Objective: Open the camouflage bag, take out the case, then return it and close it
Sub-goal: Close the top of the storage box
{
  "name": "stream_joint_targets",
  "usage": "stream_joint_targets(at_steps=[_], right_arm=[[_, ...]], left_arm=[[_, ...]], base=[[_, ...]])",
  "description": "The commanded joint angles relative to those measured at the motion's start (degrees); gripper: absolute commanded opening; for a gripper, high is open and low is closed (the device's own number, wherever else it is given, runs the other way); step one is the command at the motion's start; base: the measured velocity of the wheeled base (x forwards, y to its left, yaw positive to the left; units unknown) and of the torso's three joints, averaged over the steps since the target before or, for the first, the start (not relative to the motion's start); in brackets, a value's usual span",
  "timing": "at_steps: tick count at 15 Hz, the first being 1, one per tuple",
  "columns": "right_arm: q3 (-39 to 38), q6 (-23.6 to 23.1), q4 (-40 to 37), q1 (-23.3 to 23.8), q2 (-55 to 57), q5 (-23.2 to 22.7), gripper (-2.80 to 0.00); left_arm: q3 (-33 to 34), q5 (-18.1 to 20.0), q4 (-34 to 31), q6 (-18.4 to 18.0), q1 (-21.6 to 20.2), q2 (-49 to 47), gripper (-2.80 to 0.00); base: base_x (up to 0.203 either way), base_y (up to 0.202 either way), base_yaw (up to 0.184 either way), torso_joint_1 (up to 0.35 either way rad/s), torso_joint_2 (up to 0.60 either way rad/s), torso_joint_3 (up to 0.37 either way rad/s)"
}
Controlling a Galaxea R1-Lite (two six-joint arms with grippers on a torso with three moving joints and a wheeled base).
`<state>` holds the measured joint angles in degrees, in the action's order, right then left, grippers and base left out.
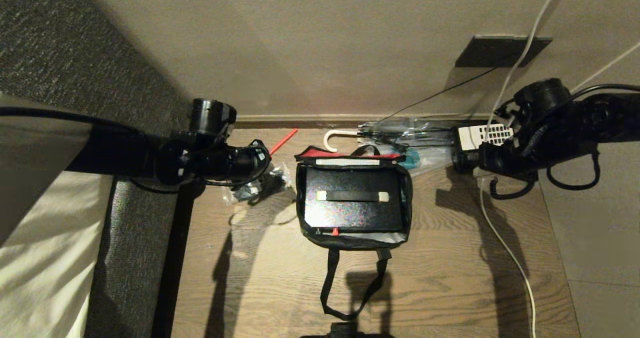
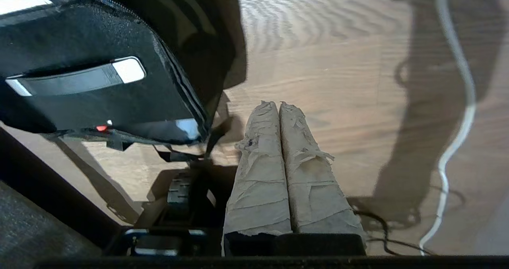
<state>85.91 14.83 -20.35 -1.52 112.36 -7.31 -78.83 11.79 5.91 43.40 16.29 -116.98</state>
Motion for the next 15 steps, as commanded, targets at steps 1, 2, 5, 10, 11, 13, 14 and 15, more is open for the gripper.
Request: stream_joint_targets(at_steps=[1, 2, 5, 10, 11, 13, 14, 15], right_arm=[[-0.2, 0.7, 4.6, -0.9, 3.8, -0.3, -2.80], [0.0, 1.8, 7.5, -1.5, 5.2, -0.4, -2.80], [0.6, 6.4, 13.0, -2.2, 7.7, -3.7, -2.80], [2.3, 11.3, 19.0, -3.4, 11.9, -4.9, -2.80], [3.3, 13.6, 22.6, -3.8, 13.5, -5.0, -2.80], [4.1, 15.3, 24.8, -4.7, 15.9, -5.1, -2.80], [4.8, 15.7, 25.7, -5.3, 16.9, -5.1, -2.80], [5.5, 17.2, 27.2, -5.6, 17.5, -5.4, -2.80]], left_arm=[[-1.4, 0.0, 0.1, 0.4, 0.3, -2.4, -2.80], [-1.9, -0.1, 0.1, 0.5, 0.5, -2.9, -2.80], [-4.5, -6.9, -0.6, 0.3, 1.4, -6.4, -2.80], [-9.3, -9.9, -0.1, 0.8, 1.6, -10.2, -2.80], [-10.7, -10.1, -0.1, 1.7, 1.6, -11.2, -2.80], [-12.3, -10.3, -0.1, 3.4, 1.6, -12.1, -2.80], [-13.0, -10.3, -0.1, 3.6, 1.6, -12.6, -2.80], [-13.3, -10.4, -0.1, 3.6, 1.4, -12.7, -2.80]], base=[[0.000, 0.000, 0.000, 0.000, 0.00, 0.000], [0.000, 0.000, 0.000, 0.000, 0.00, 0.000], [0.000, 0.000, 0.000, 0.000, 0.00, 0.000], [0.000, 0.000, 0.000, 0.000, 0.00, 0.000], [0.000, 0.000, 0.000, 0.000, 0.00, 0.000], [0.000, 0.000, 0.000, 0.000, 0.00, 0.000], [0.000, 0.000, 0.000, 0.000, 0.00, 0.000], [0.000, 0.000, 0.000, 0.000, 0.00, 0.000]])
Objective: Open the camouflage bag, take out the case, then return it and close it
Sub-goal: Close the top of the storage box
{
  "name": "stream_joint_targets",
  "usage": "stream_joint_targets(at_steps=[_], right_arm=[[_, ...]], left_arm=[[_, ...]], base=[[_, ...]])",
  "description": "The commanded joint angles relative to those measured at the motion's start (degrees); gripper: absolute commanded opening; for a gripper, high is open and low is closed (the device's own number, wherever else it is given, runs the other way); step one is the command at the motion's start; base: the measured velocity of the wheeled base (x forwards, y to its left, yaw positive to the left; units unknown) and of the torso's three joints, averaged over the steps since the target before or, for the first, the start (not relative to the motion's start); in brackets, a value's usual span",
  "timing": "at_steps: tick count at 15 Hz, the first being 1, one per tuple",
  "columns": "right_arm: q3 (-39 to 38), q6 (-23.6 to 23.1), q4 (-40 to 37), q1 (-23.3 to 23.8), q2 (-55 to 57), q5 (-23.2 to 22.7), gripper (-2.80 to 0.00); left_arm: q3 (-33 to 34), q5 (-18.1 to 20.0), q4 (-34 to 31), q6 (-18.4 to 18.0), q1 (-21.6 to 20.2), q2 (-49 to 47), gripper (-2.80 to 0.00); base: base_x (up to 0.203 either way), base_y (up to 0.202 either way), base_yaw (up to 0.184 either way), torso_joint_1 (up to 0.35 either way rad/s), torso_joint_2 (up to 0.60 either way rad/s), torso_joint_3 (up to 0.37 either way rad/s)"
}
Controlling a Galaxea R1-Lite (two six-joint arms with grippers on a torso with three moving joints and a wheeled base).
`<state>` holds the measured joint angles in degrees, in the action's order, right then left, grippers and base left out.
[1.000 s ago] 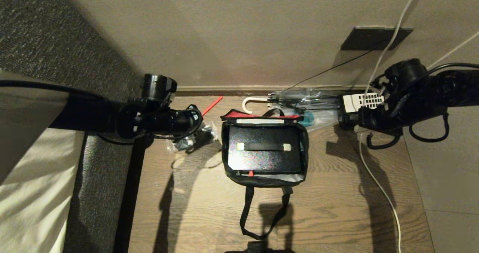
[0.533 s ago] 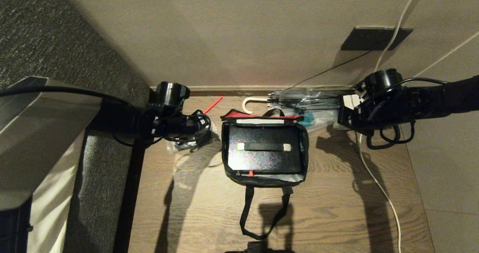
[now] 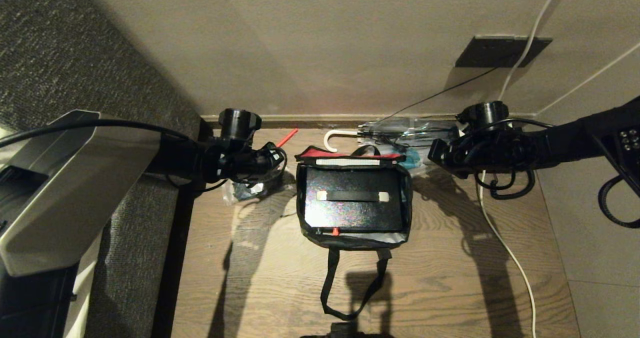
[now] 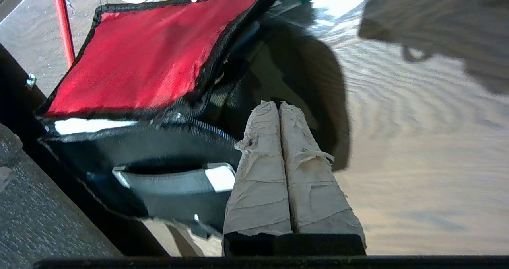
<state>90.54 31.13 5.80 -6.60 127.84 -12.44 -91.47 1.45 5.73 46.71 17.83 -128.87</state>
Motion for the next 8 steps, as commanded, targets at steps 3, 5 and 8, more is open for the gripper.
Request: stream_joint_targets(at_steps=[3, 5, 8], right_arm=[[4.6, 3.2, 3.4, -1.8, 5.2, -1.2, 0.00], [5.1, 3.8, 3.6, -1.8, 5.5, -2.2, 0.00], [6.7, 9.3, 4.3, -1.8, 7.0, -3.7, 0.00]], left_arm=[[-0.6, 0.0, 0.1, 0.2, -0.3, -0.8, -2.80], [-0.9, -0.4, 0.1, 0.0, -0.3, -0.8, -2.80], [-1.1, -0.8, 0.1, 0.1, -0.3, -0.8, -2.80]], base=[[0.000, 0.000, 0.000, 0.000, 0.00, 0.000], [0.000, 0.000, 0.000, 0.000, 0.00, 0.000], [0.000, 0.000, 0.000, 0.000, 0.00, 0.000]])
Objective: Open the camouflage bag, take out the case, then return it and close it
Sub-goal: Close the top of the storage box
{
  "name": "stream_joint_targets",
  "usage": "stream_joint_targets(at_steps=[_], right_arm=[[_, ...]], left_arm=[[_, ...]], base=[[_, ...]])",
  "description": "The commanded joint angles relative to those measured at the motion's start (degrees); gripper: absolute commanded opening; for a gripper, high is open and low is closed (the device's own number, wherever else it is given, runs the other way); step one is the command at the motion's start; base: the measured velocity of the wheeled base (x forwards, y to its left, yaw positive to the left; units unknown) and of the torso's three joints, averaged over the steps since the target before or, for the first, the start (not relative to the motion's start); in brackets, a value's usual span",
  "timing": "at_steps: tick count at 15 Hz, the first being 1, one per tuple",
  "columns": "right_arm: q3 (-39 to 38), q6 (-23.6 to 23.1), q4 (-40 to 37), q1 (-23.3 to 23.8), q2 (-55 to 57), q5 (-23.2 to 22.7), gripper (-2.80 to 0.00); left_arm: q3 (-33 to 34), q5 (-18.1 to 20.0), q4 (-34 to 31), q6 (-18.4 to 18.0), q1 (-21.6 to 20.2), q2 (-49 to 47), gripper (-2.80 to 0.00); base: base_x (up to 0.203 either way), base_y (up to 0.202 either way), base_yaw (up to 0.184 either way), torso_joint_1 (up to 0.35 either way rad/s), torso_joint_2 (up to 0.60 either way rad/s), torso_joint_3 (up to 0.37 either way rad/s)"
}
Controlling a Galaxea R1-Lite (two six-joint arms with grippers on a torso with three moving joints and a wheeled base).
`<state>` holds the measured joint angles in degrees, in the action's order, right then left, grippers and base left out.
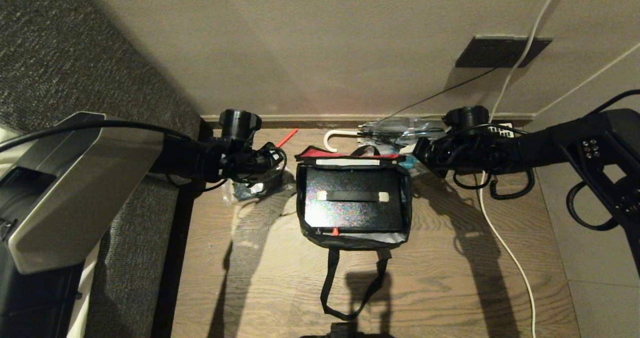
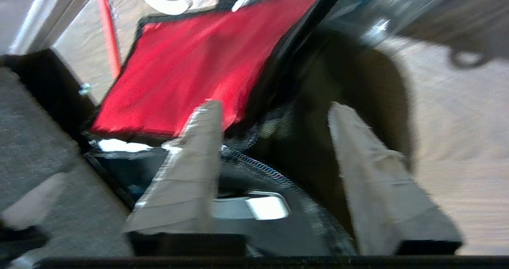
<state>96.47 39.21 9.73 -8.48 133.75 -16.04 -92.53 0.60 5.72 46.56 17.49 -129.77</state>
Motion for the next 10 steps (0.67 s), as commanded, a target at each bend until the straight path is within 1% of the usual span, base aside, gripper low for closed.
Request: stream_joint_targets(at_steps=[1, 3, 6, 8, 10], right_arm=[[1.3, 3.7, 2.3, 0.0, 1.7, 0.0, 0.00], [1.5, 7.4, 6.6, 0.0, 2.0, -0.1, 0.00], [1.6, 8.3, 9.8, -0.2, 4.2, -0.1, 0.00], [1.8, 10.2, 10.7, -0.8, 5.1, -0.1, 0.00], [1.9, 10.4, 11.0, -1.3, 6.1, 0.1, 0.00]], left_arm=[[0.0, 0.0, 0.1, 0.3, 0.0, 0.1, -2.80], [-0.1, -0.1, 0.1, 0.4, 0.1, 0.1, -2.80], [-0.3, -0.1, 0.1, 0.4, 0.0, 0.2, -2.80], [-0.3, -0.1, 0.1, 0.5, 0.0, 0.1, -2.80], [-0.5, -0.1, 0.2, 0.5, -0.1, 0.0, -2.80]], base=[[0.000, 0.000, 0.000, 0.000, 0.00, 0.000], [0.000, 0.000, 0.000, 0.000, 0.00, 0.000], [0.000, 0.000, 0.000, 0.000, 0.00, 0.000], [0.000, 0.000, 0.000, 0.000, 0.00, 0.000], [0.000, 0.000, 0.000, 0.000, 0.00, 0.000]])
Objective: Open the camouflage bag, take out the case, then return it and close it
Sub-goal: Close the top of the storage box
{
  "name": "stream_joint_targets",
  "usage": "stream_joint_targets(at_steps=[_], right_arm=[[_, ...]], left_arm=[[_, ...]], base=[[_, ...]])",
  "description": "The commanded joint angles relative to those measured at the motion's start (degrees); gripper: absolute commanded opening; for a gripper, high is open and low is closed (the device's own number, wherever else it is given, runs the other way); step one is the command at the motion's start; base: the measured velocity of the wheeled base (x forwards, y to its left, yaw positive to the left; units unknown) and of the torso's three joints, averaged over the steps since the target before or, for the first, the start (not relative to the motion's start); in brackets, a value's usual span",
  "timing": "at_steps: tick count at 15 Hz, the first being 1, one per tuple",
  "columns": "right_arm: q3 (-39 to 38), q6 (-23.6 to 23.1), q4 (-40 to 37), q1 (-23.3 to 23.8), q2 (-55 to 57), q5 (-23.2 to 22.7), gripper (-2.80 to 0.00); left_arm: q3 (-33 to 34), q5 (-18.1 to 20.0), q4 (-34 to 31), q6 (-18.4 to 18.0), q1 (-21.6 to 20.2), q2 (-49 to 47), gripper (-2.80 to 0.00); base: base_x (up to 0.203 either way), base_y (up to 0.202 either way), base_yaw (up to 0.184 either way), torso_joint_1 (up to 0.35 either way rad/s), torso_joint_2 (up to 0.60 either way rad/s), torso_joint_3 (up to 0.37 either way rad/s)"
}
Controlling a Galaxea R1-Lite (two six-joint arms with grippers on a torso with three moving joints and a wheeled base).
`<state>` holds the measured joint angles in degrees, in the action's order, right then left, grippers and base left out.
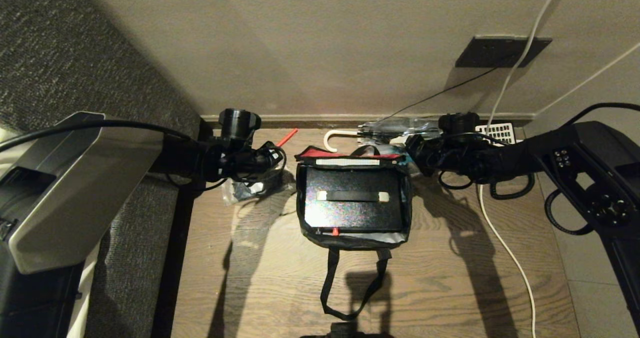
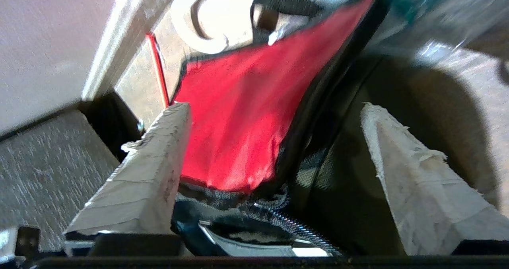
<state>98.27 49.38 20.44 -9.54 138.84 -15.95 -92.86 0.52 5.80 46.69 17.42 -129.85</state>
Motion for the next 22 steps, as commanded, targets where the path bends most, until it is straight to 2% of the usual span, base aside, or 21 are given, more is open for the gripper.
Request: stream_joint_targets(at_steps=[1, 4, 5, 12, 15, 18, 22], right_arm=[[0.2, 0.5, 1.8, -0.4, 1.5, 0.1, 0.00], [0.1, 1.2, 6.9, -0.4, 3.1, 0.0, 0.00], [0.1, 1.2, 8.4, -0.4, 3.5, 0.0, -2.80], [-0.8, 0.7, 7.5, -0.4, 1.9, -1.1, -2.80], [-1.3, 0.6, 6.4, -0.3, -1.0, -3.5, -2.80], [-4.8, -4.5, 4.2, -0.4, -4.5, -4.3, -2.80], [-12.8, -12.2, 3.8, -0.5, -9.3, -9.0, -2.80]], left_arm=[[-0.2, 0.0, 0.0, 0.4, 0.0, 0.0, -2.80], [-0.4, -0.1, 0.1, 0.4, 0.0, -0.4, -2.80], [-0.4, -0.1, 0.1, 0.4, 0.0, -0.4, -2.80], [-1.0, -0.1, 0.1, 0.2, 0.1, -1.0, -2.80], [-1.1, -0.1, 0.1, 0.2, 0.1, -0.8, -2.80], [-1.1, -0.1, 0.1, 0.2, 0.0, -0.4, -2.80], [-1.1, -0.1, 0.0, 0.2, 0.0, 0.2, -2.80]], base=[[0.000, 0.000, 0.000, 0.000, 0.00, 0.000], [0.000, 0.000, 0.000, 0.000, 0.00, 0.000], [0.000, 0.000, 0.000, 0.000, 0.00, 0.000], [0.000, 0.000, 0.000, 0.000, 0.00, 0.000], [0.000, 0.000, 0.000, 0.000, 0.00, 0.000], [0.000, 0.000, 0.000, 0.000, 0.00, 0.000], [0.000, 0.000, 0.000, 0.000, 0.00, 0.000]])
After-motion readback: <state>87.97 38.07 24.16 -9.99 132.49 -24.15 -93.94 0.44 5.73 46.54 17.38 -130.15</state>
